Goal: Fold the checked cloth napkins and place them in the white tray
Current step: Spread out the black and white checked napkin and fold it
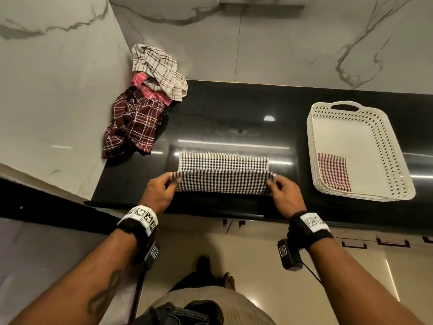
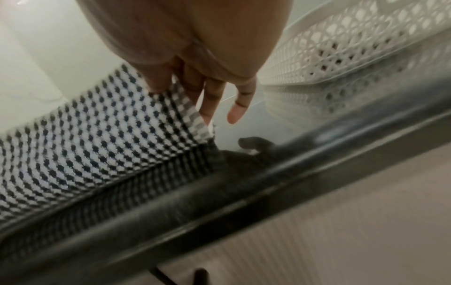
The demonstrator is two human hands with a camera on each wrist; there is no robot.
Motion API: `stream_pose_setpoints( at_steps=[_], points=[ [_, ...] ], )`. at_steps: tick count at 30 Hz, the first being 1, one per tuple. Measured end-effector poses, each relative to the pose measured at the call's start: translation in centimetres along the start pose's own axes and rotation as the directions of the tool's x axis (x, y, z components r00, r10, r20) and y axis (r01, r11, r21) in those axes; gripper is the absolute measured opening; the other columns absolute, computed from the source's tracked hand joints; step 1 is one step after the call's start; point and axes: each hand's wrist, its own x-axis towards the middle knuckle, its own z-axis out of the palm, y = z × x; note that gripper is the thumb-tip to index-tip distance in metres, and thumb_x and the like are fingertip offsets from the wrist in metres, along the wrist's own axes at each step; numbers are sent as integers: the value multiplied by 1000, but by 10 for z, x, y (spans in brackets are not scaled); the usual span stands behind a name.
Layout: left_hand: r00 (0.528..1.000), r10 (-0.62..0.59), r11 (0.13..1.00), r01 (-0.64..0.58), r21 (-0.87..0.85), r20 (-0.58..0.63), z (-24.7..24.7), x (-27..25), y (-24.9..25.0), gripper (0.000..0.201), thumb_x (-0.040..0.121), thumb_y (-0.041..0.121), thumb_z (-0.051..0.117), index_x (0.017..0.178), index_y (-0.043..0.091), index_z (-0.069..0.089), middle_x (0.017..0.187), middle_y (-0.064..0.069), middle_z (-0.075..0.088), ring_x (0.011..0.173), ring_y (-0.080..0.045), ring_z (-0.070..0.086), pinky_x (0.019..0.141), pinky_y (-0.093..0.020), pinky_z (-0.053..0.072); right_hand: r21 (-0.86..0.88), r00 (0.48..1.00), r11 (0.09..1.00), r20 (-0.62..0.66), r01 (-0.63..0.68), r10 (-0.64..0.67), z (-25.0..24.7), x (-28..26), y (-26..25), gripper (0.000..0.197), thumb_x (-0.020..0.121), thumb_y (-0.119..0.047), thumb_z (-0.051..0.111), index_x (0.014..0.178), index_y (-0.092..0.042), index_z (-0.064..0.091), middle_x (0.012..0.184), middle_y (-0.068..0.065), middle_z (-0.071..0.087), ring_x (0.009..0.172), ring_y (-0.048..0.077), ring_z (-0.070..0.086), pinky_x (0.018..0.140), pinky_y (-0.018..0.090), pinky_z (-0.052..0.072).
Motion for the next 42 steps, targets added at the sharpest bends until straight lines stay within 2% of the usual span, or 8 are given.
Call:
stream_pose_setpoints(
  at_steps=[3,10,18,32,35,38,40,42],
  points=[
    [997,-79,996,77,51,26,7,37,5,23,98,36,56,95,15,65,81,1,68,74,-14,63,67,-30,46,-85,991,987,-22,-137,135,10,34,-10,25,100,-26,56,110,-8,70,106,11,73,99,26,66,80,25,42],
    [979,-197,947,178,269,45,26,78,0,34,102,38,47,98,6,56,96,-24,66,90,-44,62,77,-45,48,-216,953,930,-121,-297,276,35,66,-13,25,101,-29,49,100,-8,63,105,18,69,97,37,64,79,35,46],
    [983,-176,896,140,422,47,33,85,5,34,105,38,38,108,5,48,101,-24,66,93,-46,62,78,-49,46,-422,947,848,-145,-322,288,46,71,-20,30,105,-32,35,112,-6,50,107,23,67,98,44,64,86,47,49],
    [974,-218,867,223,446,-62,37,84,20,29,103,39,40,109,10,41,101,-18,65,92,-41,63,75,-48,46,-408,950,859,-156,-311,270,40,69,-25,30,103,-32,41,118,-7,44,113,19,63,104,41,61,89,49,44],
    [992,77,869,-19,495,-97,44,77,33,30,98,34,49,116,10,48,108,-14,58,95,-33,56,79,-47,44,-586,986,807,-162,-75,-26,52,58,-35,34,96,-33,49,124,-13,44,119,10,52,111,32,50,97,54,38],
    [890,419,732,-448,513,180,73,70,48,37,96,28,50,128,10,55,128,-12,58,117,-31,54,103,-44,39,-549,974,809,187,212,-128,84,55,-53,49,98,-26,39,145,-14,32,149,11,36,142,30,30,116,60,21],
    [830,411,662,-556,504,376,93,70,51,50,100,29,41,146,10,44,153,-12,43,142,-29,38,121,-43,24,-547,922,793,383,268,-48,109,59,-58,59,102,-27,28,157,-12,12,166,8,8,153,27,1,121,59,2],
    [837,288,660,-526,537,465,100,71,41,59,102,36,25,157,14,22,165,-7,18,152,-23,14,125,-42,8,-570,889,763,458,303,-11,117,65,-55,63,104,-35,21,159,-14,-3,167,5,-9,152,25,-13,120,58,-7]
  ],
)
